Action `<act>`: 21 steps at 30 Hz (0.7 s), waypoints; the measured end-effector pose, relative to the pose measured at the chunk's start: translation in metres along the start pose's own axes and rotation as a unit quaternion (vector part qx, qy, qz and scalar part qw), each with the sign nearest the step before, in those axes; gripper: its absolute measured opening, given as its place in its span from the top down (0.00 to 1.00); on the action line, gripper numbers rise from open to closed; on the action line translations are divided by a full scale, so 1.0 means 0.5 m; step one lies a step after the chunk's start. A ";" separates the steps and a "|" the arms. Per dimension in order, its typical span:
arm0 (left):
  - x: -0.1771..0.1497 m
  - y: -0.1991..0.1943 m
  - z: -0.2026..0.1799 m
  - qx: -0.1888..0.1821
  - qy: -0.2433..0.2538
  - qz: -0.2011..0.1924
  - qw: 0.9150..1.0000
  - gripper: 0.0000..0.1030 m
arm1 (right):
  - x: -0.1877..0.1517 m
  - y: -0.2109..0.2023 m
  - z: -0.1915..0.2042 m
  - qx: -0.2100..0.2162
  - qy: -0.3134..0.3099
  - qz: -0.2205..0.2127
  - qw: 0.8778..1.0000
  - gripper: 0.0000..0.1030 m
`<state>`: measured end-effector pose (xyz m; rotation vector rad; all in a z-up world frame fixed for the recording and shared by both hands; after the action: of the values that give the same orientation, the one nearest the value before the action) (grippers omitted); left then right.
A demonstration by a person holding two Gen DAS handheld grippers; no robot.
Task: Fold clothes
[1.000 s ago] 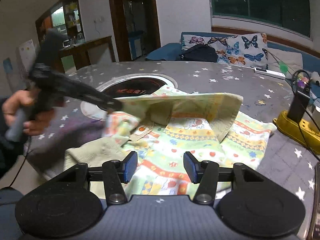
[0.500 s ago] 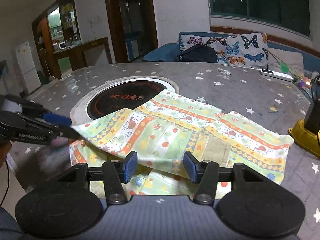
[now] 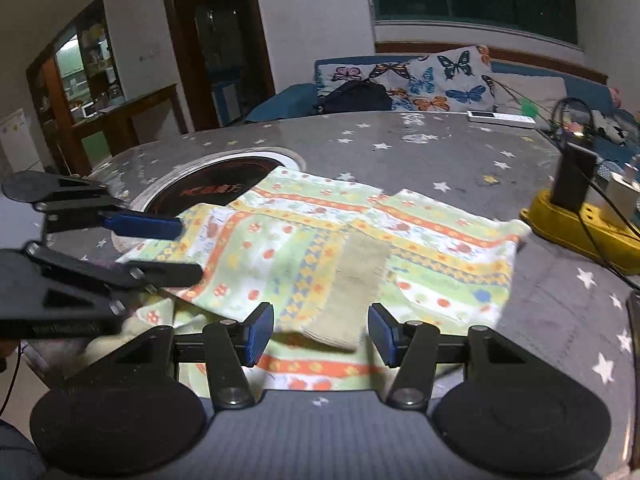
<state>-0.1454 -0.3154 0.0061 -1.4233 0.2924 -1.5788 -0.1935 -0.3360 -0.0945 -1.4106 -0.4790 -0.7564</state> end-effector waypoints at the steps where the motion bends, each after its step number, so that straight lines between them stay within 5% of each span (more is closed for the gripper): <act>1: 0.002 0.012 -0.003 0.001 0.002 0.004 1.000 0.58 | -0.003 -0.002 -0.007 -0.006 0.002 0.000 1.000 0.47; 7: -0.017 0.083 0.031 0.007 -0.051 0.057 0.997 0.59 | -0.024 -0.009 -0.063 -0.038 0.035 0.004 0.999 0.45; 14: -0.073 0.079 0.097 0.009 -0.118 0.075 0.990 0.60 | -0.043 0.021 -0.110 -0.048 0.068 0.021 0.996 0.40; 21: -0.140 0.049 0.189 0.050 -0.186 0.084 0.978 0.61 | 0.012 0.095 -0.044 -0.040 -0.001 0.020 0.999 0.57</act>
<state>-0.0612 -0.2370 -0.0283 -1.5379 0.1047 -1.1472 -0.1585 -0.3594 -0.1261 -1.4909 -0.4259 -0.7480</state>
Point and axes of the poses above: each gripper's, at about its wrist camera, not at the fingertips, and y roughly the way its jaws point, z to its left, x to its top, the point moved 8 cm from there along y, roughly the way its jaws point, and after that the axes turned 8 degrees about z, right-handed, at the moved point
